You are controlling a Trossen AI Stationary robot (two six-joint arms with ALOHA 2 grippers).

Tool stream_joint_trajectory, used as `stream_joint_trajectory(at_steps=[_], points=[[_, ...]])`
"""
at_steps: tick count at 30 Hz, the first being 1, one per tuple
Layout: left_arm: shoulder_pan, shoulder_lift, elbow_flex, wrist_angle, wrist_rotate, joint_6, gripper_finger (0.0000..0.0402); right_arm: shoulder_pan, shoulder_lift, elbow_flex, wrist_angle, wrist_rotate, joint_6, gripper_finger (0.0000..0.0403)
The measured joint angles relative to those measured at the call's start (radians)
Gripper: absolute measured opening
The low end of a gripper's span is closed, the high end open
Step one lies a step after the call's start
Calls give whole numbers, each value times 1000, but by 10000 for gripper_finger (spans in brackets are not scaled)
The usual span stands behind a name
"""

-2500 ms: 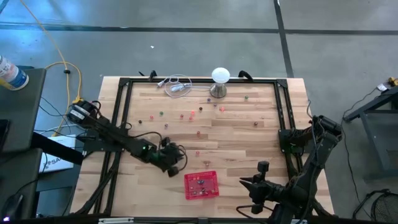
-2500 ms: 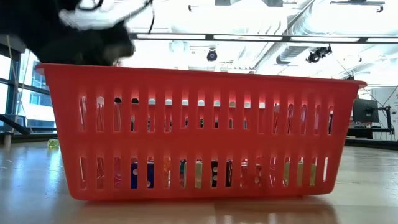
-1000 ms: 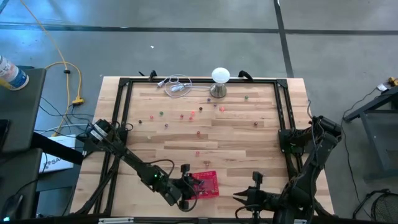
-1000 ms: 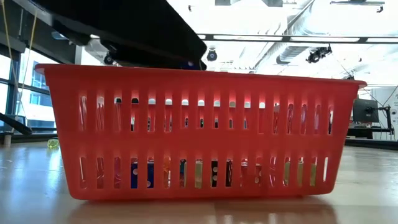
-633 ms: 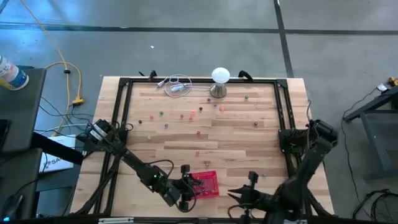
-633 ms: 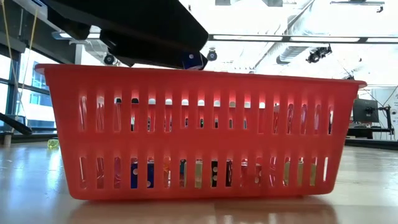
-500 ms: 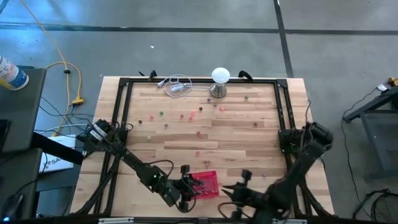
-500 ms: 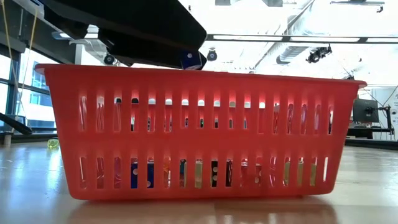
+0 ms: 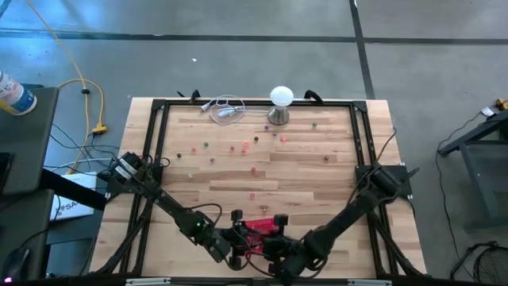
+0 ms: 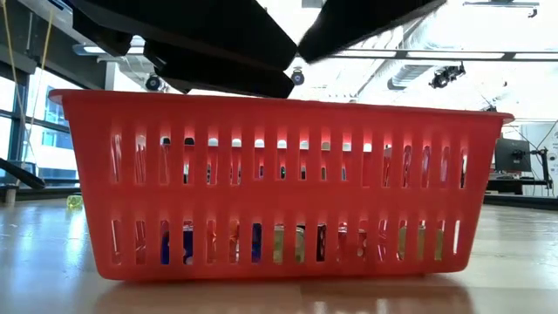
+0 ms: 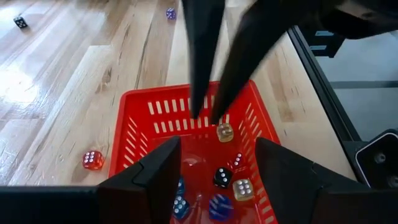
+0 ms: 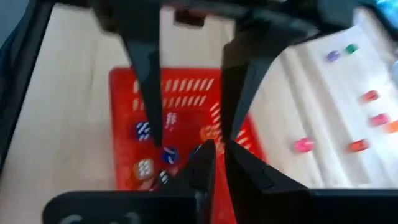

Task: Pick & Place Dice
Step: Put the pink dice into the red bin

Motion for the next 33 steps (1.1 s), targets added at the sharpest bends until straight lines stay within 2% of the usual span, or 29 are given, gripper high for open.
stream_joint_trajectory(at_steps=[4, 10, 17, 20, 25, 29, 33], points=[[0, 0, 0, 13, 0, 0, 200, 16, -38, -1, -30, 99, -52, 7], [0, -50, 0, 13, 3, -28, 200, 43, -126, 1, -119, 109, -97, 6], [24, -155, 0, -169, 34, -66, 200, 64, -219, 1, -406, 185, 114, 27], [49, -176, 0, -267, 34, -67, 200, 66, -256, -1, -492, 144, 241, 43], [127, -186, 0, -354, 41, -76, 198, 69, -310, 0, -510, 23, 386, 85], [184, -189, 0, -353, 122, -93, 197, 83, -340, 0, -511, -115, 419, 122], [236, -189, 0, -402, 221, -142, 197, 116, -353, 0, -532, -138, 483, 136]])
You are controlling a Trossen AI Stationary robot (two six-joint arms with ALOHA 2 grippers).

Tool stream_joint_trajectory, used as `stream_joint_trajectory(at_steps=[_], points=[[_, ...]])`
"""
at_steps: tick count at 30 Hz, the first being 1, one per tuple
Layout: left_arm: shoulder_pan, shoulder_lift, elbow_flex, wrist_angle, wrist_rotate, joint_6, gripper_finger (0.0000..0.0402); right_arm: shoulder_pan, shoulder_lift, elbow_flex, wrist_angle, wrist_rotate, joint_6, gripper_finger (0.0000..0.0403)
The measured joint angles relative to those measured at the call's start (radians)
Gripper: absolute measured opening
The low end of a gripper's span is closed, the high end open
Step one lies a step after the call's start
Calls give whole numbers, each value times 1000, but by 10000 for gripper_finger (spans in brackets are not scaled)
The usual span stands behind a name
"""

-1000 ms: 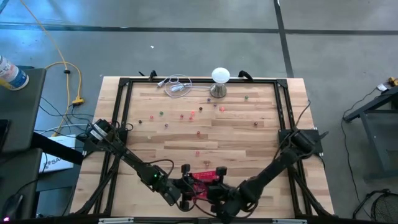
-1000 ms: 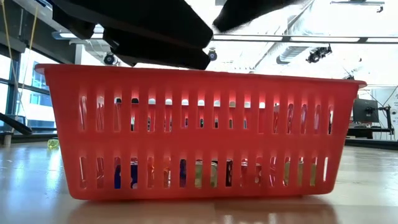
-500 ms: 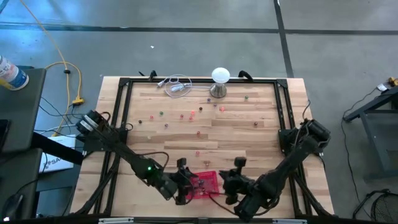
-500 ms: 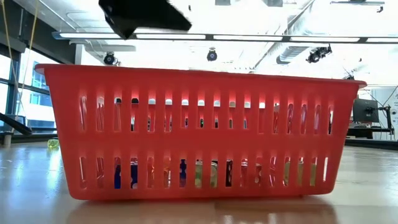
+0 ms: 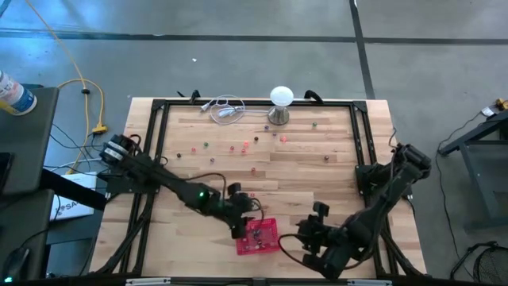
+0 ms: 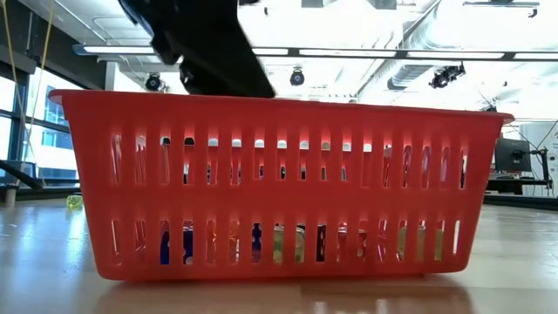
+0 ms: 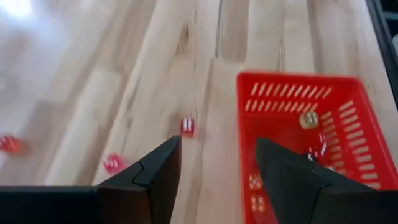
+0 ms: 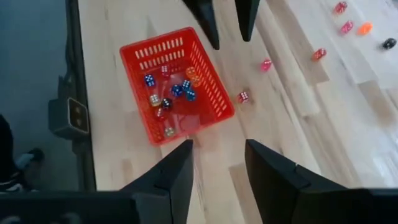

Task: Pick & Place Dice
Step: Put the pink dice into the red bin

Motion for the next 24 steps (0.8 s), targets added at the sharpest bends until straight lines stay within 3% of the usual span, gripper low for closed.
stream_joint_trajectory(at_steps=[7, 14, 24], points=[[133, -10, 0, -122, 214, -75, 197, 106, 0, 0, -53, 59, 76, 130], [206, -9, 0, -130, 236, -7, 197, 150, 4, 0, -51, 116, 77, 131], [198, -1, 0, -144, 234, 468, 197, 150, 4, 0, -64, 172, 18, 131]])
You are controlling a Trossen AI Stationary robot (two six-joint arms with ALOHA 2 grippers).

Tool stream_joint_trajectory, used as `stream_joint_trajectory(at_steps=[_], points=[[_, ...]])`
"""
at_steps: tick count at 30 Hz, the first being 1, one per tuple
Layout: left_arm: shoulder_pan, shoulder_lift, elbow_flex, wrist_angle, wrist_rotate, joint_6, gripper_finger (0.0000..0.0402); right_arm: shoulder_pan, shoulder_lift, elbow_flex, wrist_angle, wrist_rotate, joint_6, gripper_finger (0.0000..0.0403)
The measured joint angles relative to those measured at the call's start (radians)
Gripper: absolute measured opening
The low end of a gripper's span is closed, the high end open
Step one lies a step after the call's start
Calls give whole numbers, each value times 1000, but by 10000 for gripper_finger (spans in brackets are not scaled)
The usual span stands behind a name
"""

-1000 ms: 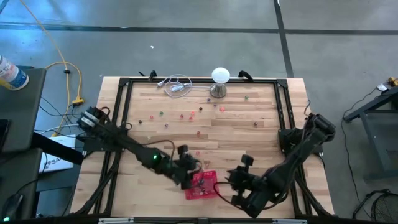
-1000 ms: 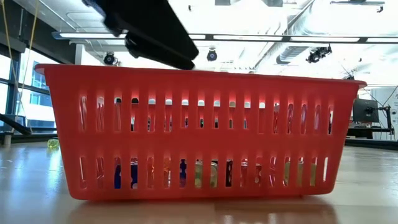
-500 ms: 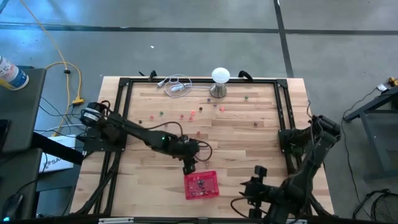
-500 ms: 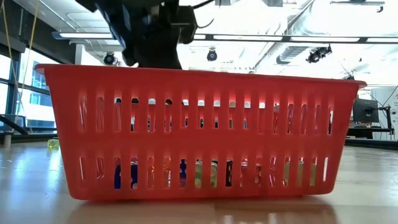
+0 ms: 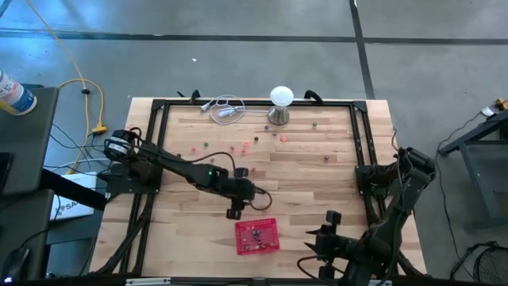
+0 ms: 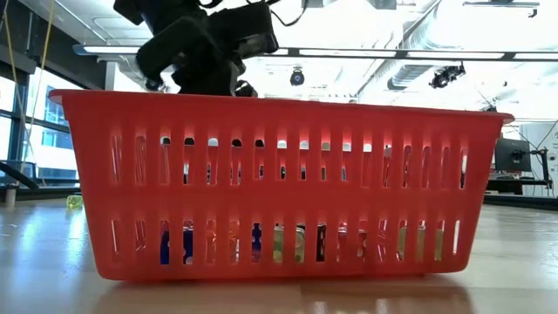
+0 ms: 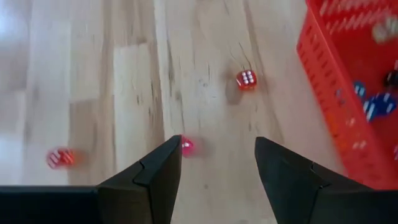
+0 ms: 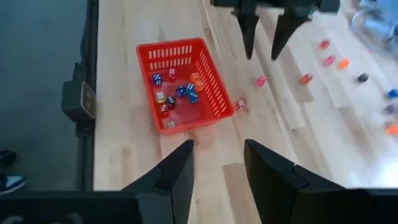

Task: Pick & Place Dice
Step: Put the pink dice into the red bin

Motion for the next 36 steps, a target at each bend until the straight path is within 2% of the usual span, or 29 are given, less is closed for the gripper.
stream_joint_trajectory(at_steps=[3, 10, 14, 28, 36], points=[[9, 7, -4, 2, -1, 72, 197, 0, 0, 0, -1, 42, -58, 132], [65, 22, -35, 24, 1, 84, 197, -10, 0, 0, -21, 114, -142, 133], [97, 61, -38, 46, 91, 121, 197, -13, 0, 0, -51, 155, -160, 133], [112, 146, -36, 137, 143, 331, 197, -30, 0, 0, -68, 144, -170, 133], [159, 172, -37, 161, 251, 347, 192, -49, 1, 0, -69, 120, -163, 133]])
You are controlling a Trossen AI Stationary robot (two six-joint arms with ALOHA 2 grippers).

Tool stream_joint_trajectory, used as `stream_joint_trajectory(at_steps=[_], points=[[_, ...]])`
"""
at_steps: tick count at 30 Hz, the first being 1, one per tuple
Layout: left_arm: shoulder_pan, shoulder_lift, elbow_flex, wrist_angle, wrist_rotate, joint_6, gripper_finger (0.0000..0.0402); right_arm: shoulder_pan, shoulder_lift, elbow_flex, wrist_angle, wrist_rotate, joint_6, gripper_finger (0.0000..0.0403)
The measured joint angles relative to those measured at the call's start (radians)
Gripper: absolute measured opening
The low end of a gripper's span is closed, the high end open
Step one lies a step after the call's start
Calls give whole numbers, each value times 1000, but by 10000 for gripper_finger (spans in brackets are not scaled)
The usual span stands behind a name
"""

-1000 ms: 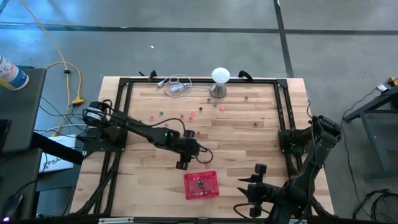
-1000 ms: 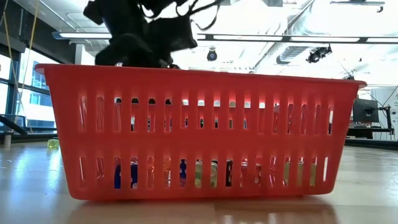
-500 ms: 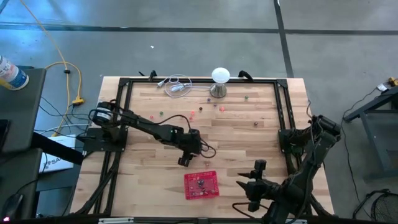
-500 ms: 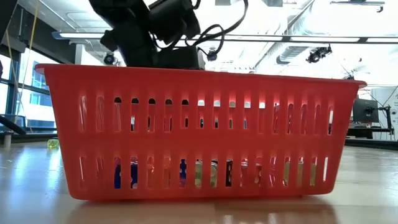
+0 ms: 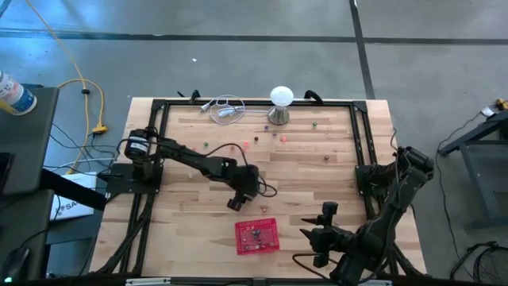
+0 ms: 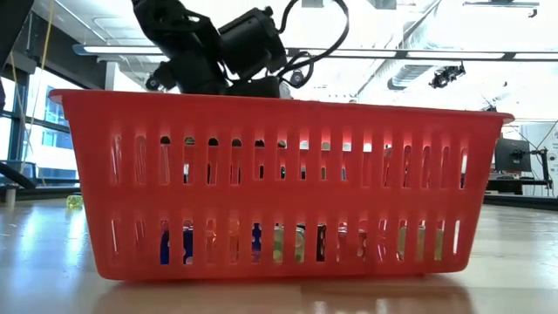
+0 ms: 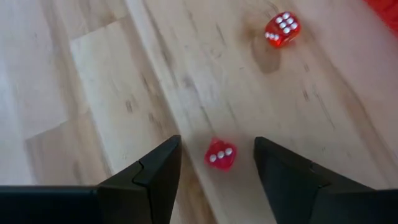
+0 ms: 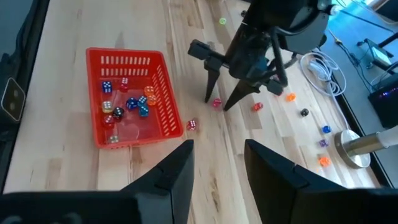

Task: Pick & Place Dice
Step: Put the pink dice into the red bin

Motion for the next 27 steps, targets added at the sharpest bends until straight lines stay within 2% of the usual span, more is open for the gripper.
stream_joint_trajectory(at_steps=[7, 11, 15, 21, 27], points=[[22, 22, 3, -11, 46, -19, 134, -5, 0, 0, 1, -3, -26, 133], [22, 32, 4, -21, 41, -4, 93, -6, 0, 0, 1, -2, -34, 133], [21, 32, 3, -26, 0, -55, 47, -6, 0, 0, 3, -4, -34, 133], [15, 23, 2, -30, -10, -110, 43, -6, 0, 0, 42, -5, -42, 133], [-57, -77, -9, -88, -128, -158, 43, -6, 0, 0, 95, -20, -42, 133]])
